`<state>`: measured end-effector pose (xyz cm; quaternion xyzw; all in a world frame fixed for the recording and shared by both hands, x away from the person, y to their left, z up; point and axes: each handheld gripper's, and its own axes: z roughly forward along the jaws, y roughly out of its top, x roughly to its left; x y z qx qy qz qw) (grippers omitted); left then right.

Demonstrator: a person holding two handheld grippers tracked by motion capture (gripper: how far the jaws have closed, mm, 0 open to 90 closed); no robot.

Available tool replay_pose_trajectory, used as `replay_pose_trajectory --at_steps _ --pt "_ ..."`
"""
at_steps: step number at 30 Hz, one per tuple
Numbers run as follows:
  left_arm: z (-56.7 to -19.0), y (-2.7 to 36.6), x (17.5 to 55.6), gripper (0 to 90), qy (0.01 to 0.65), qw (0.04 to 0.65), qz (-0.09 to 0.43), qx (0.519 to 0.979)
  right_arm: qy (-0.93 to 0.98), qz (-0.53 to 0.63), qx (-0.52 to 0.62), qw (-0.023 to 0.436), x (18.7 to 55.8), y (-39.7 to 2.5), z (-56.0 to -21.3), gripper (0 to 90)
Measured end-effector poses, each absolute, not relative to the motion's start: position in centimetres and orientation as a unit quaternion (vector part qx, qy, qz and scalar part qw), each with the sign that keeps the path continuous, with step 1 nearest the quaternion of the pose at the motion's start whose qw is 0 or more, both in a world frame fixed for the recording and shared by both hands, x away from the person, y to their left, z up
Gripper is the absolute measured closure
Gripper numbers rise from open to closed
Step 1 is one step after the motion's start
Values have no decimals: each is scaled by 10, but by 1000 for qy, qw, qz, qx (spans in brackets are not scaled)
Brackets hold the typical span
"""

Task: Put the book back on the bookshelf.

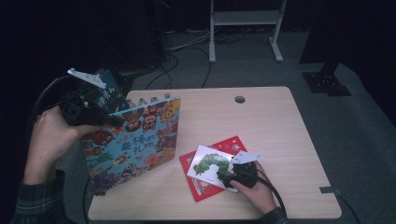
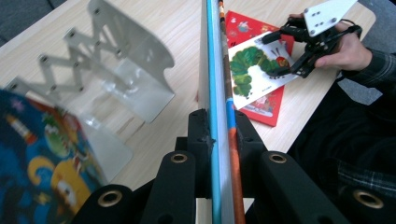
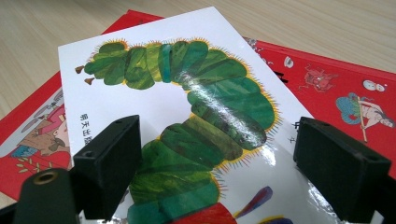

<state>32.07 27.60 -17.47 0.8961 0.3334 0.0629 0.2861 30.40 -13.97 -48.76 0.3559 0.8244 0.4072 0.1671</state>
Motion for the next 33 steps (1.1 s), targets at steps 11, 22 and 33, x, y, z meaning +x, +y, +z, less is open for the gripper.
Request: replay_pose_trajectory --at_steps 11,22,33 --pt "-178 323 304 805 384 291 77 873 825 407 354 168 304 -140 -488 143" --pt "-187 357 299 805 434 286 93 849 824 407 356 167 304 -140 -487 143" --pt "-190 367 302 804 466 277 112 833 825 406 357 165 304 -139 -487 144"
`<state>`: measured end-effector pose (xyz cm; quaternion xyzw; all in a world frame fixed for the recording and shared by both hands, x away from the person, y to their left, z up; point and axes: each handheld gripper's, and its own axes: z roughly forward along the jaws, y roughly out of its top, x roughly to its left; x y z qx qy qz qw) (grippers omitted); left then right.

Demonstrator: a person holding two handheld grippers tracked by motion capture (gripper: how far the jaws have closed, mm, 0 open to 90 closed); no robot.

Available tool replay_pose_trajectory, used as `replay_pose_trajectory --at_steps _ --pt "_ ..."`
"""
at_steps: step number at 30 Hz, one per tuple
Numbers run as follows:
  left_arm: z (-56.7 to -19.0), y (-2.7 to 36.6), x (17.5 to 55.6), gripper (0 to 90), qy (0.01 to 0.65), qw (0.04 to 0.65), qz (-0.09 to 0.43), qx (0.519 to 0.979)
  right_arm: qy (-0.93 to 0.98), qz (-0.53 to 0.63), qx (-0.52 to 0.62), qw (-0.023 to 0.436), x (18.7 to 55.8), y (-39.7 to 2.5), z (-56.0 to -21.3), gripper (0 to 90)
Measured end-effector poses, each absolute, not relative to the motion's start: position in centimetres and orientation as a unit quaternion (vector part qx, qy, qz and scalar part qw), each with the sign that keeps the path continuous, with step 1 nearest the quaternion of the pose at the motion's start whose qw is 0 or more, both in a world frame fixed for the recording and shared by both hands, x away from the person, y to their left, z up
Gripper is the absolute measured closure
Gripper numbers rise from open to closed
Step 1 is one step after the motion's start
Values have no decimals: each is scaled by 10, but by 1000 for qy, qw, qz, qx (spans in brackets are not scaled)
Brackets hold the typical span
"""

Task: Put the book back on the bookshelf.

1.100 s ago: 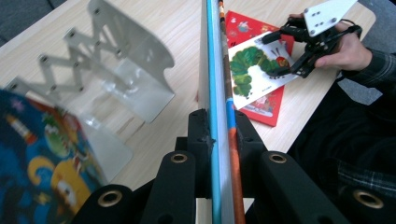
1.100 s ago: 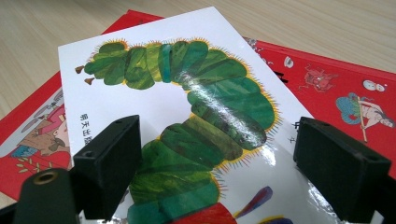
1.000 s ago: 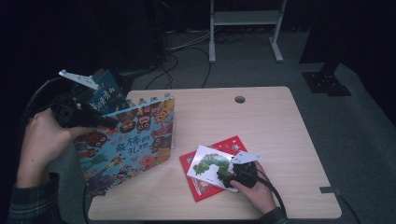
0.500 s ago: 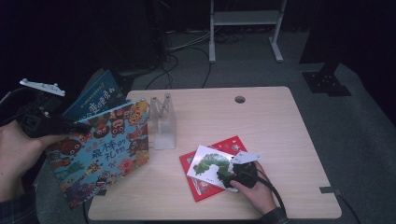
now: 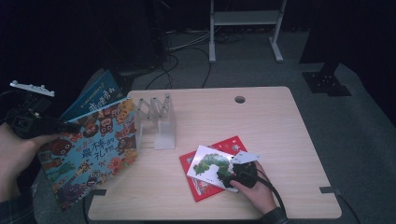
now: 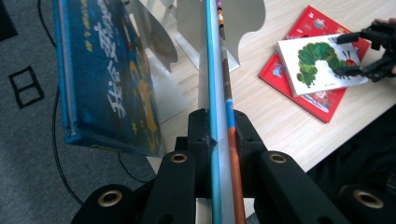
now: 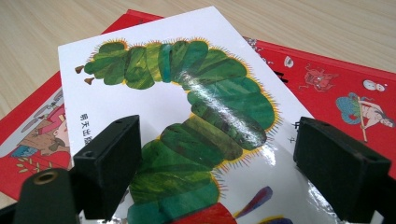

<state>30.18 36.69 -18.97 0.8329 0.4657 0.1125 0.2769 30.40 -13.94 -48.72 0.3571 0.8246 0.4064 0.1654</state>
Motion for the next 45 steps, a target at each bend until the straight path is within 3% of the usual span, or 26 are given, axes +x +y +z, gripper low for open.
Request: replay_pose_trajectory --at_steps 23,45 --pt "-197 372 329 805 515 274 143 800 825 406 357 166 304 -139 -487 143" --pt "-218 354 361 803 545 292 194 761 825 406 356 165 304 -140 -487 143"
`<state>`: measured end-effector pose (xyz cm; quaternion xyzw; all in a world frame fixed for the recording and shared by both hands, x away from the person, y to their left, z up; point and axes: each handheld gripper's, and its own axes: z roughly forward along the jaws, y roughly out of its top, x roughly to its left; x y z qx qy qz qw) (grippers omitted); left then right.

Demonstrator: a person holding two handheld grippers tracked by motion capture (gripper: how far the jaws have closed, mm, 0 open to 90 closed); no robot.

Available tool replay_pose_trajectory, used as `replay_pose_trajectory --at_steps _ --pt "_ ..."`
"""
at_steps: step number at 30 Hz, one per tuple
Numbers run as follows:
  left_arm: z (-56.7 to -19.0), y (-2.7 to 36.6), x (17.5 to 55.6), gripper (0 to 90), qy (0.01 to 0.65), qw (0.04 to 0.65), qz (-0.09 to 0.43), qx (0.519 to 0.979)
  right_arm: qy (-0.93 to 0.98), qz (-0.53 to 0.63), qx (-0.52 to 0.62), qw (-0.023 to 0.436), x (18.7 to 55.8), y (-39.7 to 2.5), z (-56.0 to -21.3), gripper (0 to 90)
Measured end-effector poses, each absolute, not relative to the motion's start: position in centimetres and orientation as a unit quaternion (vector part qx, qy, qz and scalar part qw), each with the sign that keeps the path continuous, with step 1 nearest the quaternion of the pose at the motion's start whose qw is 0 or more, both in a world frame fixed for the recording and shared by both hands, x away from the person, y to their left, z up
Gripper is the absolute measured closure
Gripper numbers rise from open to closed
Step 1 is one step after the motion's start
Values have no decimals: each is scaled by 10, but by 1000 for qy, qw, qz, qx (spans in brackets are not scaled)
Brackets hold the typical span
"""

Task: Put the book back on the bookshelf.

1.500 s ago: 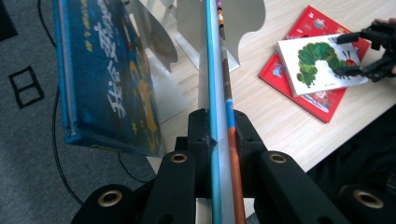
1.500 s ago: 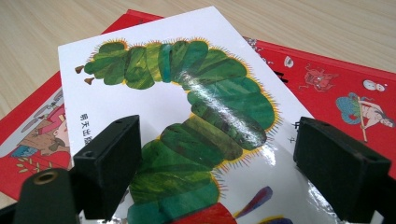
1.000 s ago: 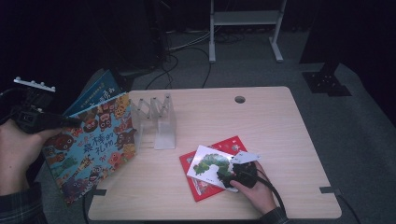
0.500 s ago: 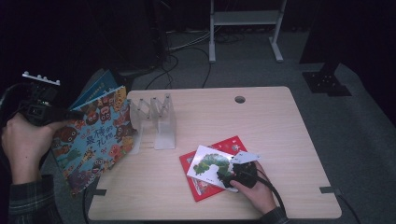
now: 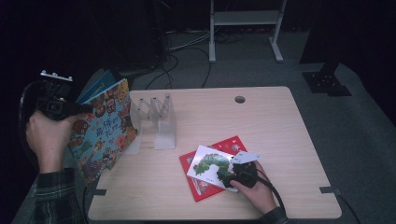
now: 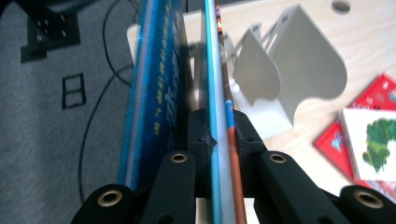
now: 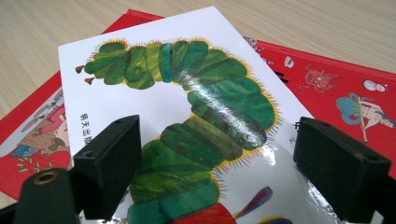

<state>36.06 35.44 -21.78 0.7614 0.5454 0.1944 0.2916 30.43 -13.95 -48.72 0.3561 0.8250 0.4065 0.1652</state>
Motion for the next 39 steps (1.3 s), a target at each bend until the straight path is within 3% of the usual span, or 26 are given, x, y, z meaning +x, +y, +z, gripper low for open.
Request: replay_pose_trajectory --at_steps 39 --pt "-230 359 355 796 551 248 176 777 825 406 355 166 305 -139 -487 146"
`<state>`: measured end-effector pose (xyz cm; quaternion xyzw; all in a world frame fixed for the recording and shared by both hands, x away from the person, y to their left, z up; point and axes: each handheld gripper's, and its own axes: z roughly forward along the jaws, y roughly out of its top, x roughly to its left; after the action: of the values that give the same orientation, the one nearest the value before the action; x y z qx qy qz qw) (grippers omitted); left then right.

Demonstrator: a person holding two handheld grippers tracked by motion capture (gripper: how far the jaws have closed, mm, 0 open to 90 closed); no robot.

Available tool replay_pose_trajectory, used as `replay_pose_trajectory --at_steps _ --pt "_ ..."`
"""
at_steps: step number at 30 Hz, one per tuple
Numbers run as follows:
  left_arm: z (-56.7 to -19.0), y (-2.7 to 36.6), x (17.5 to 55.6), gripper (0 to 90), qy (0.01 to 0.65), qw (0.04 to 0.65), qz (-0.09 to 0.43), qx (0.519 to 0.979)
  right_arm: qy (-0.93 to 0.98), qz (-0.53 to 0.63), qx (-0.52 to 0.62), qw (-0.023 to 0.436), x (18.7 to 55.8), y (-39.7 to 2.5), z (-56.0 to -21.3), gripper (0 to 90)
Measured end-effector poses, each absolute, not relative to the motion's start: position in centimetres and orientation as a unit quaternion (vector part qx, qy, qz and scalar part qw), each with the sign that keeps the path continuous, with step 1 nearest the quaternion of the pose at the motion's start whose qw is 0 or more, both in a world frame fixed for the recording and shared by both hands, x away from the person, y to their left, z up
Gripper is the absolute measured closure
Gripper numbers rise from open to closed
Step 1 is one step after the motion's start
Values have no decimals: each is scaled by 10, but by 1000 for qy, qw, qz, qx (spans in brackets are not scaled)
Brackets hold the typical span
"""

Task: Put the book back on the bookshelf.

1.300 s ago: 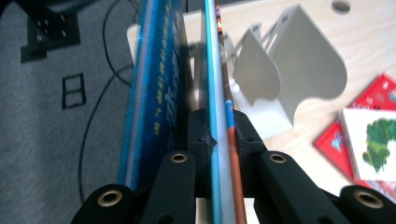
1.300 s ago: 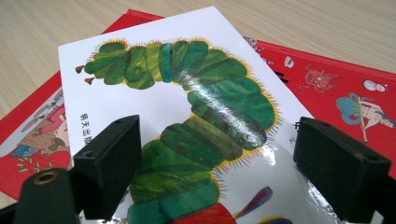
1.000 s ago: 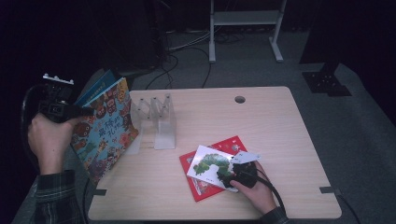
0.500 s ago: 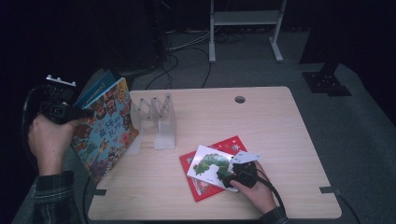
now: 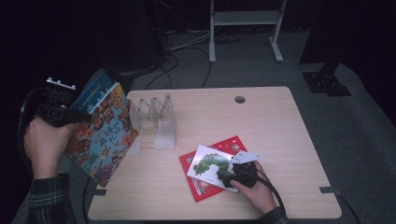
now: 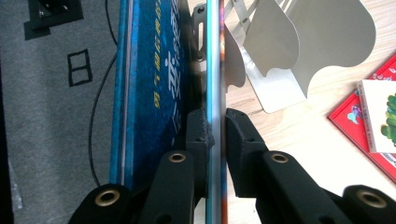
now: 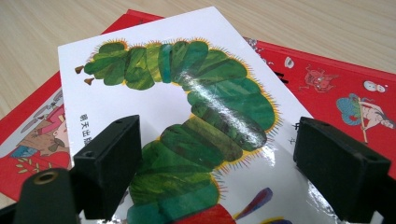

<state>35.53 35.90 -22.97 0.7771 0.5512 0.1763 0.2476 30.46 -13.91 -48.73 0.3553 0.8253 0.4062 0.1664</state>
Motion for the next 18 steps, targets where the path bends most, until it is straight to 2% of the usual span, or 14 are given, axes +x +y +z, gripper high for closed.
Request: replay_pose_trajectory --at_steps 18 --pt "-223 358 355 793 542 250 174 783 825 407 355 167 305 -139 -487 146"
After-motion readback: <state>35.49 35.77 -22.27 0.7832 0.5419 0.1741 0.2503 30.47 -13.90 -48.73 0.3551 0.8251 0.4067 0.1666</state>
